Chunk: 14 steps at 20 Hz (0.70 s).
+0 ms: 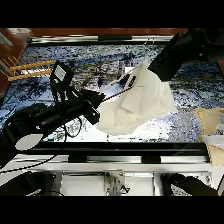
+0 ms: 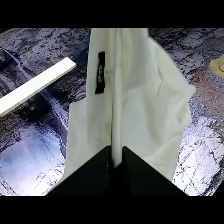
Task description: Fold the shirts.
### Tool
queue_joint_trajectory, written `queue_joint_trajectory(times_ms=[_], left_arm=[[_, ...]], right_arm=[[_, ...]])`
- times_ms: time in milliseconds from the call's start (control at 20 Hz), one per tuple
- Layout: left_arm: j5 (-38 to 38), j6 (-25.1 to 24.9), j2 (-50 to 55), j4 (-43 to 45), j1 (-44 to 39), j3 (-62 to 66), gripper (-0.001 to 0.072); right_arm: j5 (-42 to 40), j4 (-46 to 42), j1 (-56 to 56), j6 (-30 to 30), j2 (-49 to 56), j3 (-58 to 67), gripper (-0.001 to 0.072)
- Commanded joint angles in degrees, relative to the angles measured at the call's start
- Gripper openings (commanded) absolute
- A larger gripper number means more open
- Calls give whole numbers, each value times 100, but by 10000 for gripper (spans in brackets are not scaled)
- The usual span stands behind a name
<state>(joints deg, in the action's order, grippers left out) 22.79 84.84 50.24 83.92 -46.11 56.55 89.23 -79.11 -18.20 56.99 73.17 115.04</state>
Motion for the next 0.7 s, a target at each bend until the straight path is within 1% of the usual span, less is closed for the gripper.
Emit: queue_joint_trajectory(times_ms=[0, 150, 250, 300, 350, 400, 450, 500, 600, 650], left_arm=[[-87, -9, -4, 11, 2, 2, 49], [-90, -9, 20, 11, 2, 2, 50], [-96, -11, 35, 11, 2, 0, 50], [-98, -11, 33, 11, 2, 0, 50], [-105, -9, 33, 9, 2, 0, 50], [-122, -9, 33, 9, 0, 0, 50], [-129, -9, 33, 9, 0, 0, 50], [-127, -7, 33, 9, 0, 0, 50], [-127, 83, 33, 7, 0, 0, 50], [-122, 96, 33, 7, 0, 0, 50]], right_arm=[[-105, -409, 205, 256, -7, 0, 669], [-350, -551, 892, 341, 20, -13, 669], [-621, -522, 1687, 442, 188, -13, 668], [-715, -472, 2135, 570, 382, -13, 652], [-741, -330, 2555, 726, 616, -13, 636], [-732, -79, 2924, 767, 914, -13, 636], [-728, 170, 3187, 601, 1211, -13, 636], [-717, 398, 3329, 146, 1464, -13, 636], [-734, 1073, 3377, -1220, 1915, -13, 637], [-737, 1633, 3316, -2011, 2100, -13, 637]])
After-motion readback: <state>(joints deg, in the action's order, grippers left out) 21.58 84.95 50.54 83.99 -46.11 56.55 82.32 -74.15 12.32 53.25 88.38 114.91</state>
